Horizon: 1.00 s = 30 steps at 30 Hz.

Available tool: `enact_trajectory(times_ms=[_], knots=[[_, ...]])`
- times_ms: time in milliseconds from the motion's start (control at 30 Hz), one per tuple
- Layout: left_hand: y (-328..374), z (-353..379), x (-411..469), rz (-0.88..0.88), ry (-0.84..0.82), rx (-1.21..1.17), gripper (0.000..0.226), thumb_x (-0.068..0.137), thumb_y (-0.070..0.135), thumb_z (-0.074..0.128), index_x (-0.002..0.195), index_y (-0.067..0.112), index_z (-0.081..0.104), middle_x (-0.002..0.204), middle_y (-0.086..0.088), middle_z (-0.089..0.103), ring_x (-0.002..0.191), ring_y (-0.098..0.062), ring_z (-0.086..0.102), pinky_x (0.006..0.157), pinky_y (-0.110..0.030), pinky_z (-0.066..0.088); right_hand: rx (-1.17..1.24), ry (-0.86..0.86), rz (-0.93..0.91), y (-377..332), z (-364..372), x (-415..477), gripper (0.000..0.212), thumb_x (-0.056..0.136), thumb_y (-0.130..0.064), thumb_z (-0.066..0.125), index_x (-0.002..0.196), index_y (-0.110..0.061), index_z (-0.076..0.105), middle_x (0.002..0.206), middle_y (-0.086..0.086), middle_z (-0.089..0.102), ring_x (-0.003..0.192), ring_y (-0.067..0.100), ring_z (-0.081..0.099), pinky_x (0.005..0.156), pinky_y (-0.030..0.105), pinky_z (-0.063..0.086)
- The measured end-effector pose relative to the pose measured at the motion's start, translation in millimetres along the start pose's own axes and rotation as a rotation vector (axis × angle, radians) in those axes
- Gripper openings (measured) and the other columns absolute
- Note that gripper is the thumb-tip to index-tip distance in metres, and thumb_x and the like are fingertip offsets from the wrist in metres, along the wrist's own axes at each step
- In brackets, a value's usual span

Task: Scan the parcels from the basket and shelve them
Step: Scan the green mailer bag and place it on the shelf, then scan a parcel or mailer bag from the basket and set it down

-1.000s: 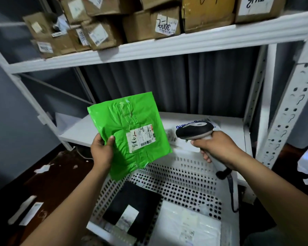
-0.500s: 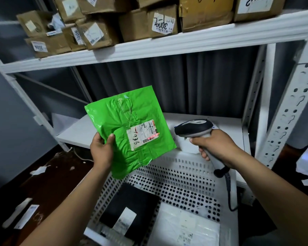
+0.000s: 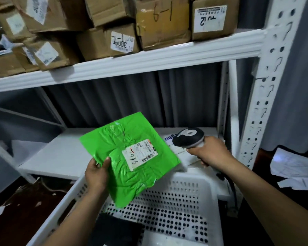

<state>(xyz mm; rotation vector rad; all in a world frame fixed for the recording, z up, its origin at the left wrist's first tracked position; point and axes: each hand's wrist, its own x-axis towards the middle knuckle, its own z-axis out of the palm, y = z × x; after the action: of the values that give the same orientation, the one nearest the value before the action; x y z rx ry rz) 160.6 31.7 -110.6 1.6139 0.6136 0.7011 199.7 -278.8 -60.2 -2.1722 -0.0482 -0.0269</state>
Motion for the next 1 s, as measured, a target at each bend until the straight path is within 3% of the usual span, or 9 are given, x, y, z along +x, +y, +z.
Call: enact_trajectory(times_ms=[133, 233, 367, 500, 633, 833, 933, 1000], knots=[[-11.2, 71.5, 8.7, -0.047, -0.076, -0.024, 0.019, 0.092, 0.007, 0.061, 0.110, 0.006, 0.064, 0.102, -0.011, 0.066, 0.092, -0.023, 0.060, 0.087, -0.036, 0.047, -0.004, 0.085, 0.101, 33.6, -8.3, 26.9, 0.020, 0.078, -0.030, 0.073, 0.066, -0.020, 0.060, 0.053, -0.005, 0.057, 0.048, 0.014, 0.059, 0.046, 0.019, 0.041], [-22.9, 137.3, 14.1, -0.072, -0.161, -0.008, 0.019, 0.093, 0.006, 0.059, 0.112, 0.004, 0.062, 0.102, -0.008, 0.062, 0.096, -0.023, 0.059, 0.086, -0.032, 0.044, -0.013, 0.104, 0.145, 56.3, -7.0, 45.6, 0.018, 0.078, -0.031, 0.074, 0.083, -0.014, 0.069, 0.066, 0.002, 0.061, 0.064, 0.017, 0.060, 0.060, 0.020, 0.043], [-48.9, 210.5, 27.3, -0.168, -0.297, -0.008, 0.025, 0.091, -0.004, 0.053, 0.113, 0.006, 0.059, 0.104, -0.010, 0.062, 0.099, -0.029, 0.059, 0.091, -0.038, 0.047, 0.038, 0.149, 0.183, 78.6, 2.1, 70.3, 0.029, 0.078, -0.030, 0.074, 0.092, -0.005, 0.070, 0.079, 0.015, 0.069, 0.069, 0.025, 0.063, 0.068, 0.034, 0.055], [-80.0, 259.9, 45.4, -0.192, -0.325, 0.046, 0.024, 0.089, -0.003, 0.057, 0.110, 0.008, 0.062, 0.101, -0.012, 0.064, 0.091, -0.027, 0.060, 0.083, -0.035, 0.049, 0.065, 0.197, 0.222, 99.9, 8.9, 87.6, 0.027, 0.079, -0.025, 0.074, 0.090, -0.001, 0.069, 0.081, 0.018, 0.070, 0.079, 0.036, 0.069, 0.075, 0.046, 0.057], [-111.2, 284.5, 71.6, -0.215, -0.288, 0.109, 0.025, 0.087, 0.003, 0.065, 0.111, 0.006, 0.064, 0.104, -0.018, 0.067, 0.094, -0.032, 0.064, 0.089, -0.041, 0.052, 0.045, 0.207, 0.259, 113.4, 9.1, 98.4, 0.023, 0.078, -0.027, 0.073, 0.089, -0.008, 0.066, 0.088, 0.014, 0.071, 0.081, 0.033, 0.069, 0.075, 0.045, 0.058], [-146.9, 297.0, 106.8, -0.245, -0.395, 0.258, 0.028, 0.080, 0.008, 0.074, 0.105, 0.008, 0.061, 0.110, -0.017, 0.067, 0.100, -0.032, 0.065, 0.094, -0.045, 0.052, -0.047, 0.145, 0.234, 126.7, 14.6, 105.8, 0.029, 0.083, -0.029, 0.068, 0.091, -0.001, 0.067, 0.087, 0.022, 0.070, 0.084, 0.038, 0.068, 0.077, 0.046, 0.056], [-143.4, 291.3, 106.1, -0.266, -0.443, 0.293, 0.051, 0.082, 0.002, 0.072, 0.127, -0.003, 0.050, 0.121, -0.013, 0.059, 0.109, -0.031, 0.059, 0.098, -0.049, 0.048, -0.084, 0.109, 0.213, 124.7, 14.6, 102.3, 0.029, 0.085, -0.029, 0.067, 0.093, -0.001, 0.068, 0.088, 0.019, 0.071, 0.085, 0.034, 0.068, 0.077, 0.039, 0.054], [-136.8, 284.3, 100.9, -0.266, -0.432, 0.315, 0.065, 0.084, 0.002, 0.071, 0.140, -0.003, 0.039, 0.128, -0.021, 0.057, 0.116, -0.039, 0.057, 0.099, -0.052, 0.043, -0.115, 0.092, 0.191, 118.3, 13.8, 98.3, 0.028, 0.085, -0.030, 0.068, 0.093, -0.003, 0.068, 0.090, 0.017, 0.071, 0.086, 0.031, 0.068, 0.079, 0.036, 0.053]])
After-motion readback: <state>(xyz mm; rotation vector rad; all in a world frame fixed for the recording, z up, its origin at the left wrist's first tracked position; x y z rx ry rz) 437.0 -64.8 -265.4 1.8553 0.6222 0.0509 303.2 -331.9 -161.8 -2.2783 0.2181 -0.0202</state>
